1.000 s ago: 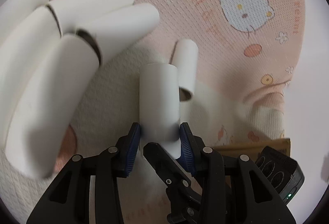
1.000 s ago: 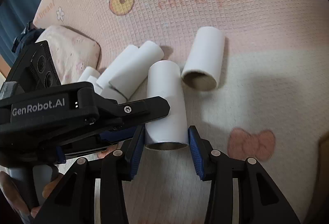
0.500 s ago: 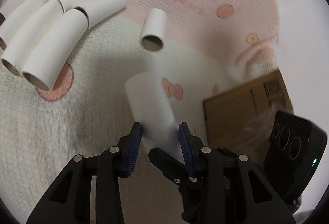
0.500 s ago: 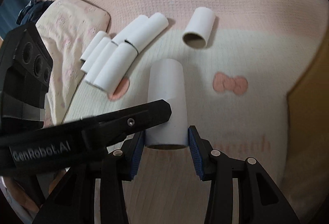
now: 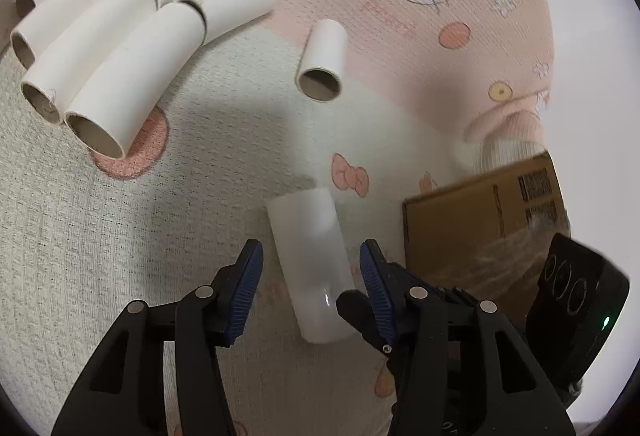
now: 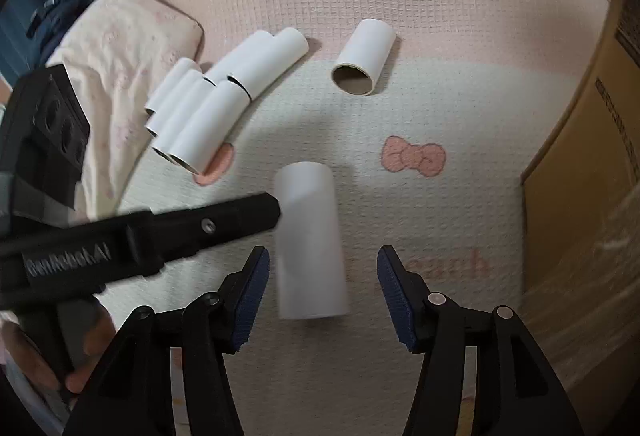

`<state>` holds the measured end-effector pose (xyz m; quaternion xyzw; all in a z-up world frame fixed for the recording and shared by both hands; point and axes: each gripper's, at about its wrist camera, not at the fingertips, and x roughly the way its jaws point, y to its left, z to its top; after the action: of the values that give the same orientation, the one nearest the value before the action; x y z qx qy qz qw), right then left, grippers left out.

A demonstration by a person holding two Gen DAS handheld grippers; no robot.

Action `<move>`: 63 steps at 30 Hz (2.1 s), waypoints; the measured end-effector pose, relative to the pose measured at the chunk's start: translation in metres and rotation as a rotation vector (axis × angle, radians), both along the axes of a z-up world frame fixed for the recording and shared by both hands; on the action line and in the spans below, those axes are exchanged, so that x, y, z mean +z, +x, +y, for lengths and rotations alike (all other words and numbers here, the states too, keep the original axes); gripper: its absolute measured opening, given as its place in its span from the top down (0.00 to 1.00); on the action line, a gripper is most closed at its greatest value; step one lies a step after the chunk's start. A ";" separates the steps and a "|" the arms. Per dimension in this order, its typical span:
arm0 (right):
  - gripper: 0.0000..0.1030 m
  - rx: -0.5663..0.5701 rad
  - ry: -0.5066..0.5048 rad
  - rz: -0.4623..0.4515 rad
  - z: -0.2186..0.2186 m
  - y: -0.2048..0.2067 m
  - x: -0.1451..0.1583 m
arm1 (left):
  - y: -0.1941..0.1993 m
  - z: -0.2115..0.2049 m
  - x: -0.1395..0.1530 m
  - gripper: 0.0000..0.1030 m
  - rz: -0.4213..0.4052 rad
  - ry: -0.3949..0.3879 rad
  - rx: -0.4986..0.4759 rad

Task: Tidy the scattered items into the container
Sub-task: 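Lift the white tube with both grippers and carry it over the cardboard box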

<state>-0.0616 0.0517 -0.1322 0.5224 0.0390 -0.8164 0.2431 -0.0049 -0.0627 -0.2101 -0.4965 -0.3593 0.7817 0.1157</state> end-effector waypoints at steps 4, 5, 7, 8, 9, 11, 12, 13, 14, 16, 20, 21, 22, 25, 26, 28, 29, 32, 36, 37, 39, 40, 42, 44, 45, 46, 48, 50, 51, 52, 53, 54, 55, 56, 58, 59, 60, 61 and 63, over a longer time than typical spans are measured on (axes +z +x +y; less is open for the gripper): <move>0.48 0.037 0.017 -0.005 -0.003 -0.003 -0.006 | -0.007 -0.003 -0.013 0.47 -0.031 0.085 0.018; 0.48 0.045 0.017 -0.009 -0.004 -0.003 -0.007 | -0.008 -0.003 -0.016 0.47 -0.037 0.099 0.021; 0.48 0.068 0.016 -0.016 -0.009 -0.003 -0.010 | -0.010 -0.001 -0.019 0.48 -0.038 0.097 0.030; 0.48 0.075 0.017 -0.013 -0.010 -0.003 -0.011 | -0.012 0.001 -0.021 0.52 -0.038 0.090 0.030; 0.48 0.086 0.023 -0.007 -0.013 -0.004 -0.013 | -0.013 0.002 -0.023 0.57 -0.044 0.084 0.027; 0.48 0.103 0.043 -0.008 -0.017 -0.005 -0.017 | -0.015 0.005 -0.025 0.58 -0.041 0.098 0.019; 0.48 0.110 0.059 -0.010 -0.019 -0.006 -0.020 | -0.015 0.006 -0.025 0.58 -0.040 0.100 0.018; 0.48 0.118 0.083 -0.003 -0.020 -0.007 -0.022 | -0.016 0.007 -0.025 0.58 -0.035 0.098 0.017; 0.49 0.123 0.091 0.000 -0.020 -0.008 -0.023 | -0.016 0.008 -0.025 0.58 -0.028 0.096 0.016; 0.54 0.125 0.073 -0.014 -0.018 -0.009 -0.024 | -0.016 0.008 -0.026 0.58 -0.019 0.103 0.021; 0.61 0.104 0.064 -0.068 -0.018 -0.012 -0.032 | -0.014 0.007 -0.030 0.59 -0.018 0.140 0.046; 0.61 0.098 0.073 -0.072 -0.019 -0.011 -0.033 | -0.013 0.007 -0.030 0.59 -0.015 0.141 0.051; 0.61 0.099 0.077 -0.066 -0.020 -0.011 -0.032 | -0.012 0.008 -0.029 0.59 -0.012 0.139 0.053; 0.61 0.101 0.085 -0.055 -0.021 -0.007 -0.029 | -0.010 0.009 -0.024 0.59 -0.003 0.128 0.051; 0.61 0.098 0.077 -0.058 -0.020 -0.007 -0.028 | -0.009 0.009 -0.021 0.59 0.002 0.123 0.049; 0.61 0.091 0.056 -0.065 -0.017 -0.006 -0.024 | -0.006 0.010 -0.015 0.60 0.009 0.118 0.053; 0.61 0.087 0.045 -0.066 -0.016 -0.005 -0.021 | -0.005 0.010 -0.010 0.60 0.017 0.119 0.059; 0.61 0.087 0.028 -0.056 -0.013 -0.001 -0.007 | 0.001 0.010 0.007 0.60 0.036 0.113 0.064; 0.61 0.087 -0.007 -0.035 -0.010 0.007 0.019 | 0.013 0.011 0.042 0.60 0.094 0.068 0.051; 0.61 0.086 -0.023 -0.031 -0.009 0.009 0.029 | 0.015 0.012 0.050 0.60 0.109 0.060 0.051; 0.61 0.083 -0.053 -0.014 -0.006 0.014 0.047 | 0.023 0.014 0.068 0.60 0.142 0.040 0.049; 0.61 0.084 -0.061 -0.006 -0.005 0.016 0.055 | 0.026 0.015 0.076 0.60 0.156 0.033 0.048; 0.61 0.087 -0.073 0.018 -0.003 0.021 0.069 | 0.032 0.019 0.095 0.60 0.190 0.015 0.036; 0.61 0.077 -0.089 0.043 0.001 0.027 0.086 | 0.035 0.022 0.111 0.60 0.218 0.004 0.023; 0.61 0.070 -0.095 0.054 0.002 0.029 0.093 | 0.035 0.024 0.119 0.60 0.232 0.002 0.015; 0.61 0.062 -0.100 0.070 0.005 0.030 0.103 | 0.035 0.028 0.127 0.60 0.251 0.003 0.004; 0.61 0.052 -0.100 0.107 0.010 0.033 0.119 | 0.035 0.036 0.138 0.60 0.285 0.010 -0.021; 0.61 0.032 -0.093 0.146 0.018 0.036 0.139 | 0.035 0.049 0.147 0.60 0.314 0.018 -0.051; 0.61 0.022 -0.086 0.164 0.022 0.037 0.147 | 0.035 0.056 0.152 0.60 0.330 0.021 -0.069; 0.61 0.007 -0.078 0.188 0.028 0.038 0.158 | 0.036 0.065 0.156 0.60 0.344 0.023 -0.086; 0.61 -0.006 -0.073 0.207 0.034 0.039 0.166 | 0.036 0.076 0.161 0.60 0.360 0.022 -0.110; 0.61 -0.020 -0.066 0.225 0.040 0.040 0.175 | 0.038 0.085 0.163 0.60 0.367 0.020 -0.129; 0.61 -0.029 -0.061 0.235 0.047 0.039 0.181 | 0.040 0.093 0.163 0.60 0.374 0.018 -0.145; 0.61 -0.038 -0.056 0.243 0.053 0.038 0.187 | 0.035 0.101 0.172 0.60 0.382 0.015 -0.169; 0.61 -0.059 -0.054 0.260 0.066 0.037 0.200 | 0.024 0.114 0.188 0.60 0.394 0.005 -0.218; 0.61 -0.068 -0.052 0.267 0.071 0.035 0.204 | 0.017 0.122 0.196 0.60 0.393 -0.001 -0.243; 0.61 -0.077 -0.048 0.272 0.077 0.033 0.209 | 0.012 0.128 0.202 0.60 0.385 -0.006 -0.263; 0.61 -0.089 -0.051 0.269 0.085 0.030 0.213 | 0.008 0.135 0.208 0.60 0.376 -0.012 -0.281; 0.61 -0.117 -0.079 0.245 0.103 0.023 0.221 | -0.005 0.149 0.219 0.60 0.343 -0.041 -0.292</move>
<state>-0.0386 0.1544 0.0884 0.4104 0.0057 -0.8877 0.2088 -0.0098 0.0861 0.0094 -0.4053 -0.2428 0.8366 0.2772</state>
